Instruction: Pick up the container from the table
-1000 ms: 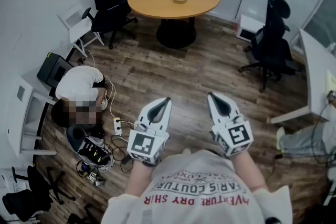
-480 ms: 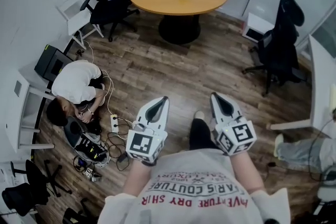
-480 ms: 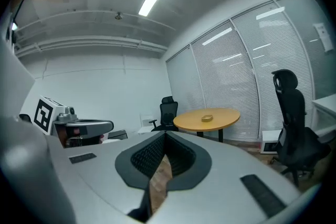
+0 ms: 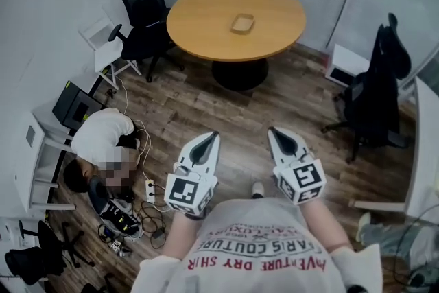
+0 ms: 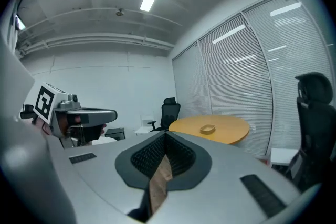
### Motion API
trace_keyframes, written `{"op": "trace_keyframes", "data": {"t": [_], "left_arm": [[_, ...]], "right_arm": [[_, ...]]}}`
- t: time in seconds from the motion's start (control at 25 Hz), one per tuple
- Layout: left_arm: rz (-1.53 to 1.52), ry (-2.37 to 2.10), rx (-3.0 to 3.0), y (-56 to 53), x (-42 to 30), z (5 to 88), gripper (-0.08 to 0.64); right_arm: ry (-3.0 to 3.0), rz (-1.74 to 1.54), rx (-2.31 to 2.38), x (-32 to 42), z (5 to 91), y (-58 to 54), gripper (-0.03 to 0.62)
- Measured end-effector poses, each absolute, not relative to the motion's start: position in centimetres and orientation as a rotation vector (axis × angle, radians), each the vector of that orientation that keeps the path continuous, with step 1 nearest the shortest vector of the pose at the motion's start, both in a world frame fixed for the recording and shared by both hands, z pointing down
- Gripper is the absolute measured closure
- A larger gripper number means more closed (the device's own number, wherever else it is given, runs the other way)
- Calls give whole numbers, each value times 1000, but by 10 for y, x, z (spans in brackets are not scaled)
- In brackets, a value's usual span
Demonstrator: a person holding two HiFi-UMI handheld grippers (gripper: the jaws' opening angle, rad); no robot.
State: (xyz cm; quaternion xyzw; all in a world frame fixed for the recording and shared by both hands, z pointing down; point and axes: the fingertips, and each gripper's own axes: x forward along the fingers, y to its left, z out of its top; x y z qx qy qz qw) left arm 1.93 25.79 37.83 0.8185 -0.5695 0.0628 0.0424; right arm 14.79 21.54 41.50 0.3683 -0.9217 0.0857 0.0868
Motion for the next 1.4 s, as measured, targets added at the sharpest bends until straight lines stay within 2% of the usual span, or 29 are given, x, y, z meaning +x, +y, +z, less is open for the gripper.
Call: {"op": "trace_keyframes", "data": {"t": [0.24, 0.6, 1.12, 1.4], "left_arm": [[284, -1761, 2534, 183, 36, 382, 560], [324, -1736, 2501, 94, -6, 401, 560], [312, -1493, 2669, -121, -101, 409, 560], [305, -1351, 2680, -200, -146, 423, 560]], "right_arm": [[-2734, 207, 1057, 156, 420, 136, 601], [-2685, 264, 1079, 134, 442, 48, 601], [-2545, 223, 1266, 35, 446, -137, 601], [-2465, 219, 1369, -2, 464, -211, 601]]}}
